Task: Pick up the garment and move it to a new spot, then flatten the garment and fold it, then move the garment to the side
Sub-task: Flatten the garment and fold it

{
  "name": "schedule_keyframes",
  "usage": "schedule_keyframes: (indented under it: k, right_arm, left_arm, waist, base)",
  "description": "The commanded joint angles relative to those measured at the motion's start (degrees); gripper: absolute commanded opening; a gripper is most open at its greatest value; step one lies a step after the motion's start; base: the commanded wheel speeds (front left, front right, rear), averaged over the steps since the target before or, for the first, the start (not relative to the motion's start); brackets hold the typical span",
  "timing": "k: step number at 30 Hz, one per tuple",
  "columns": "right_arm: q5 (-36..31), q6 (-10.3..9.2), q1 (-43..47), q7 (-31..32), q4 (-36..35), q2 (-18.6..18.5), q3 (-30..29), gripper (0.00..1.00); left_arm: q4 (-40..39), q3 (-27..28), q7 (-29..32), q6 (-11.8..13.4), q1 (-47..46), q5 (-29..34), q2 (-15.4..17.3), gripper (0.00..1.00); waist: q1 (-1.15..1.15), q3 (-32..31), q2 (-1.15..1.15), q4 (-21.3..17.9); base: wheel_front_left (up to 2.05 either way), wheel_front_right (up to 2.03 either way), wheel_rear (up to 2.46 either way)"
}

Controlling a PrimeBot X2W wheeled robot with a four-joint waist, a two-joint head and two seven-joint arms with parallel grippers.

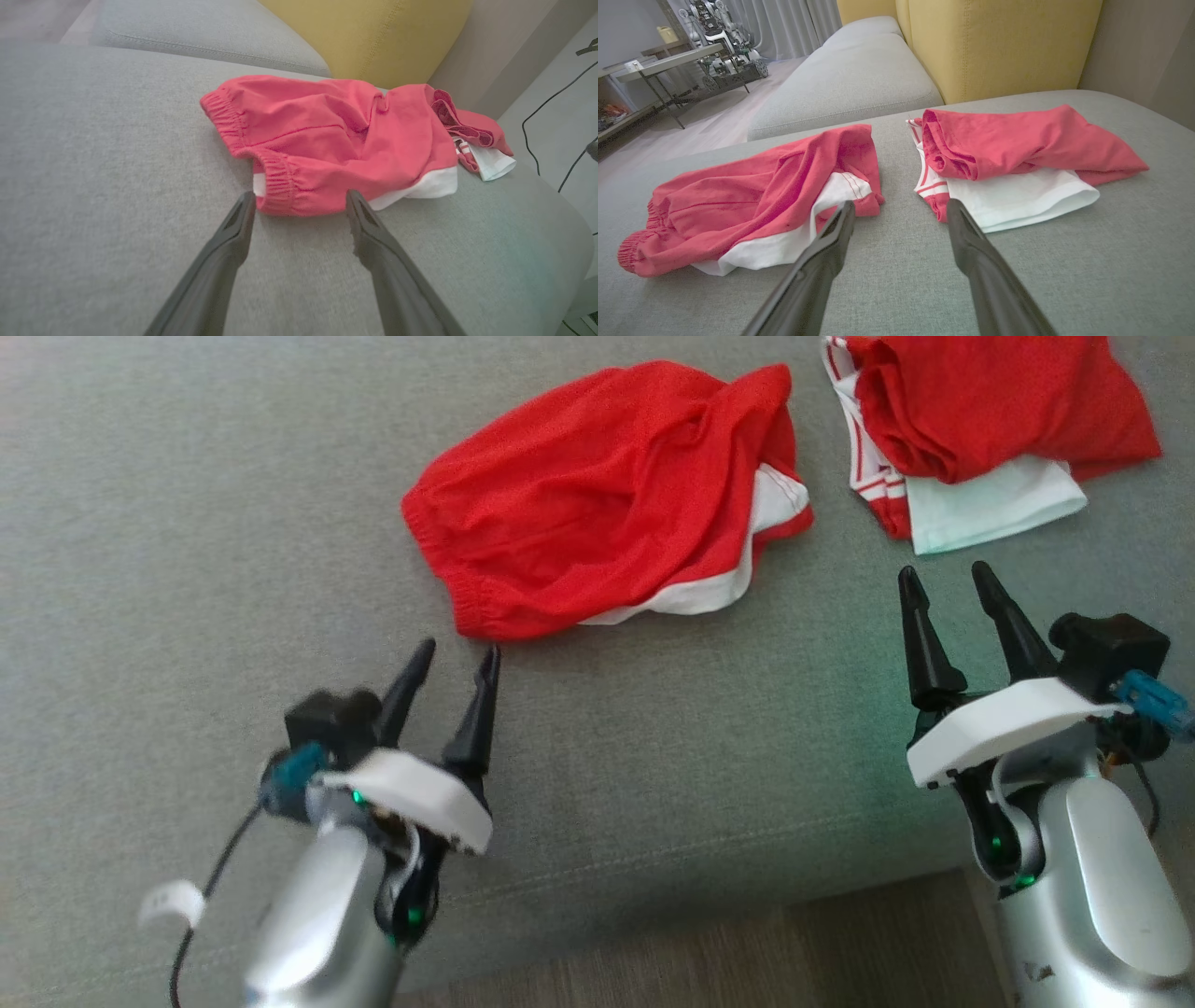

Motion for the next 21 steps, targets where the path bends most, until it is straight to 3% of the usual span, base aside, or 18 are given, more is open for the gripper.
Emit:
schedule_keyframes:
  k: [1,13,14,15,21]
  right_arm:
    - [0.4,-0.01,-1.6,-1.0,-1.9,0.6,1.2,1.0]
    - [1.1,-0.01,-2.7,-2.4,-1.0,0.7,1.5,1.0]
    - [1.2,-0.01,-2.8,-2.5,-0.9,0.7,1.6,1.0]
    - [1.3,-0.01,-2.9,-2.7,-0.7,0.7,1.6,1.0]
    - [1.1,-0.01,-3.0,-3.3,0.3,0.7,1.6,1.0]
  left_arm:
    - [0.0,1.7,-0.3,-0.3,-4.0,0.4,0.6,1.0]
    - [10.2,1.0,-0.3,0.4,-11.4,2.1,0.6,0.97]
    - [10.4,0.7,-0.3,0.1,-11.8,1.7,0.6,0.21]
    - [10.3,0.6,-0.3,-0.2,-12.2,1.3,0.6,0.0]
    - [4.9,1.3,-0.3,-1.0,-10.7,1.4,0.6,0.0]
  waist:
    - [0.0,0.9,0.0,-1.0]
    - [0.0,3.0,0.0,-2.6]
    - [0.0,3.1,0.0,-2.6]
    - [0.0,3.1,0.0,-2.5]
    - [0.0,1.8,0.0,-1.2]
  base:
    - [0.0,0.0,0.0]
    - [0.0,0.0,0.0]
    - [0.0,0.0,0.0]
    - [0.0,0.0,0.0]
    - [0.0,0.0,0.0]
